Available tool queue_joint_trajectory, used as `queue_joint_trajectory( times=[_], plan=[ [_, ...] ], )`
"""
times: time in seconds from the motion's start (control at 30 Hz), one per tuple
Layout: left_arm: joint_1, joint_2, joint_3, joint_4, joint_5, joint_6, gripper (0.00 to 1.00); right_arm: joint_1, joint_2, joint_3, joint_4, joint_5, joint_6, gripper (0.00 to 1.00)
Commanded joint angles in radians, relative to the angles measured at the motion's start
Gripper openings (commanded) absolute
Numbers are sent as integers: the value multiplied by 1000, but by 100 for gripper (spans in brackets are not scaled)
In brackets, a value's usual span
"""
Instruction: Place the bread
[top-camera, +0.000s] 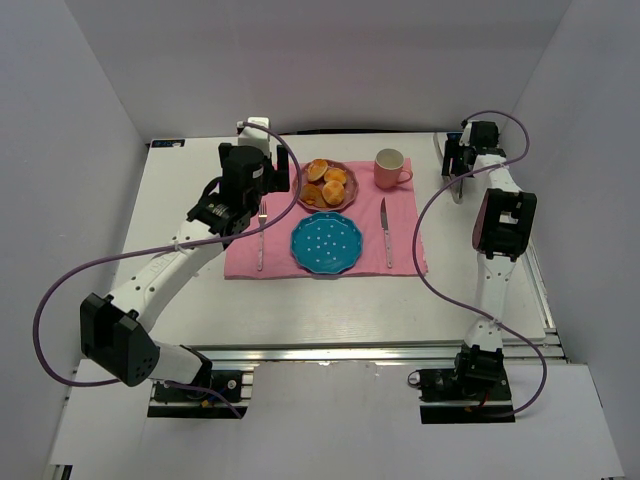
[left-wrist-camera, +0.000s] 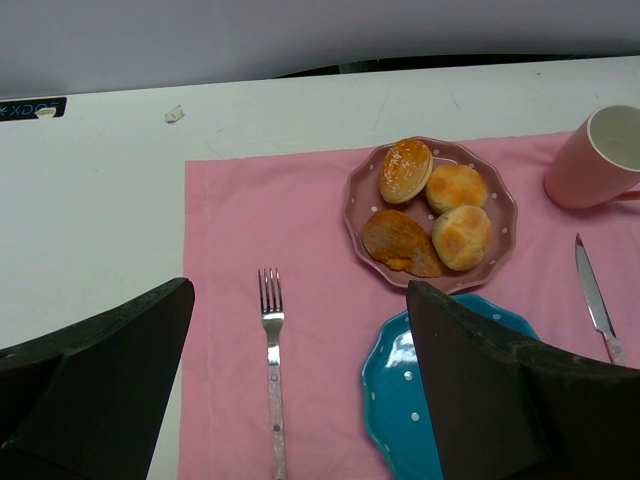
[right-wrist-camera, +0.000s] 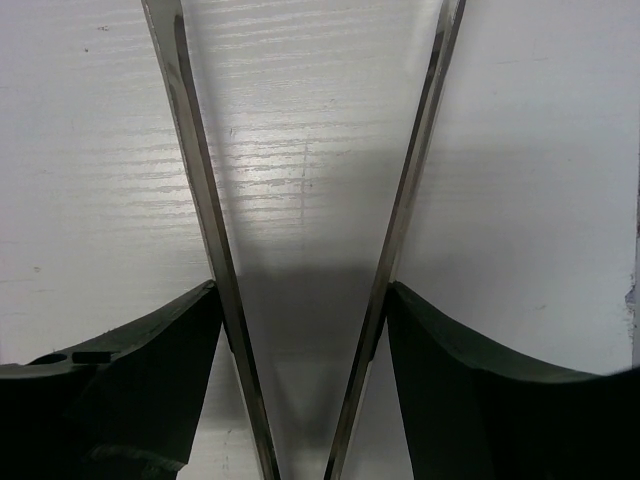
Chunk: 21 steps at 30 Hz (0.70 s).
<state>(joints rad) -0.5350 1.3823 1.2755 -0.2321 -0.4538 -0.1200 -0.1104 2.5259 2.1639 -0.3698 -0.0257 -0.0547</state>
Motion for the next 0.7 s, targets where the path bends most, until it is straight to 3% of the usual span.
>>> queue_joint_trajectory(
  times=[0.0, 0.37, 0.67],
  plan=[
    [0, -28, -11, 7, -14, 6, 98, -5, 1, 42, -17, 1, 3, 71],
    [1, -71, -11, -15, -23, 14, 98, -6, -143, -42, 23, -7, 73, 63],
    [1, -157, -33, -50, 12, -18, 98, -6, -490, -150, -46, 10, 95, 62]
  ],
)
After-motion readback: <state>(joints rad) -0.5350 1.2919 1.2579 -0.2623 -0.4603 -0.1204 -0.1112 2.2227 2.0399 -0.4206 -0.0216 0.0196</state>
